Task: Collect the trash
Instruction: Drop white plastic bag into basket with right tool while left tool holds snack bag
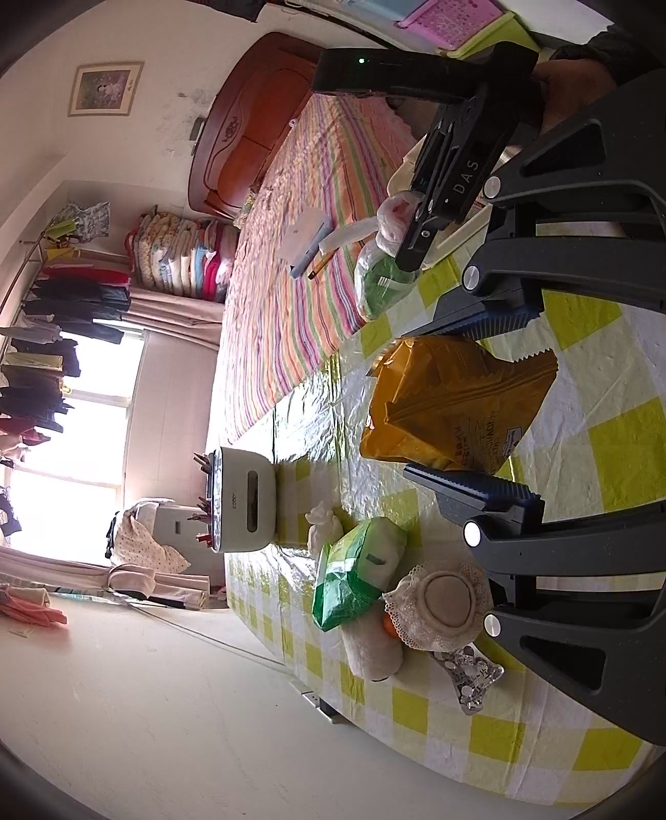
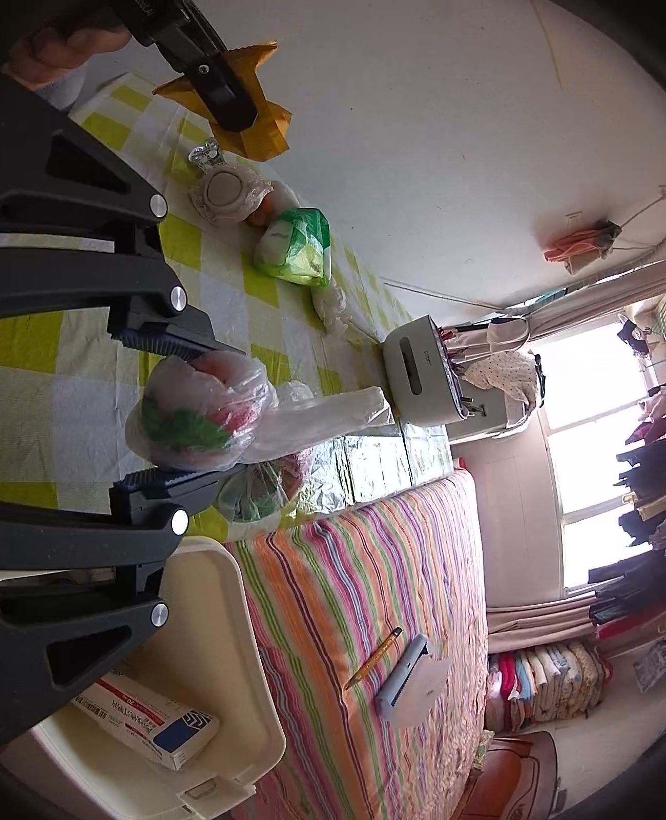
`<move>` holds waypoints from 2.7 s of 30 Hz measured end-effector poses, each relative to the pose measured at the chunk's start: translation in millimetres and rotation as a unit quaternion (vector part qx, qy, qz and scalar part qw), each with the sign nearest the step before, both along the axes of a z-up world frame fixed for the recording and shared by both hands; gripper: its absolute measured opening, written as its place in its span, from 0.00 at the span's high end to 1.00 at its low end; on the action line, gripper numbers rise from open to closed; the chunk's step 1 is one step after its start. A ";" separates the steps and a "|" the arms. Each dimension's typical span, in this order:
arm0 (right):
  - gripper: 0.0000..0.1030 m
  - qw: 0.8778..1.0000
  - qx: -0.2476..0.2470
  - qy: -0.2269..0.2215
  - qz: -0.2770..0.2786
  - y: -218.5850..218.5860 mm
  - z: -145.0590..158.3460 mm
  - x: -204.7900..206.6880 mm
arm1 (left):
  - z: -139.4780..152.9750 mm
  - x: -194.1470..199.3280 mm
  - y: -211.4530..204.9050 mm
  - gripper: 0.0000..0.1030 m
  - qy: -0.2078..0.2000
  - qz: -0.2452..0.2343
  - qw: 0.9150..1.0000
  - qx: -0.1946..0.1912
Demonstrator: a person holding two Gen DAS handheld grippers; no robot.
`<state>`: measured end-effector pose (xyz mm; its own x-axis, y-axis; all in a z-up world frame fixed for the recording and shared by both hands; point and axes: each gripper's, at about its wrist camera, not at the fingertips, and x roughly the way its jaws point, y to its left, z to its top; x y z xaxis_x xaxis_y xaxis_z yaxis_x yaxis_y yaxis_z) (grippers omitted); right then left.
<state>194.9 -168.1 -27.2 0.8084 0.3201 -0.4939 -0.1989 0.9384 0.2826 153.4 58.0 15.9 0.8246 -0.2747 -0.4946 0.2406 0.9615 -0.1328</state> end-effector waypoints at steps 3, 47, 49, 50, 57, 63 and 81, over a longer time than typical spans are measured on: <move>0.66 1.000 0.009 -0.008 -0.017 -10.5 0.5 -6.4 | 1.1 0.6 -8.9 0.58 -0.003 -0.005 1.000 0.006; 0.66 0.985 0.045 -0.064 -0.156 -78.3 4.7 -52.3 | 8.3 -8.6 -72.0 0.58 -0.031 -0.061 0.997 0.045; 0.66 0.984 0.042 -0.067 -0.161 -77.8 5.3 -53.9 | 8.4 -8.5 -72.0 0.58 -0.031 -0.061 0.997 0.045; 0.66 0.984 0.041 -0.068 -0.162 -77.5 5.5 -54.4 | 8.1 -8.5 -72.1 0.58 -0.031 -0.061 0.997 0.046; 0.64 0.981 0.031 -0.071 -0.178 -77.5 5.7 -57.3 | 9.0 -10.3 -73.0 0.57 -0.033 -0.063 0.996 0.048; 0.64 0.978 0.023 -0.071 -0.195 -78.2 5.7 -58.5 | 9.4 -11.5 -75.1 0.57 -0.034 -0.065 0.996 0.050; 0.37 0.967 0.054 -0.094 -0.231 -96.3 8.4 -70.8 | 7.3 -2.0 -100.6 0.57 -0.017 -0.097 0.995 0.030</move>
<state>124.1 -264.4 -18.8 0.9499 -0.0553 -0.3076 0.1771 0.9063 0.3837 151.4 -42.6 23.2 0.7748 -0.4019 -0.4881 0.4263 0.9022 -0.0662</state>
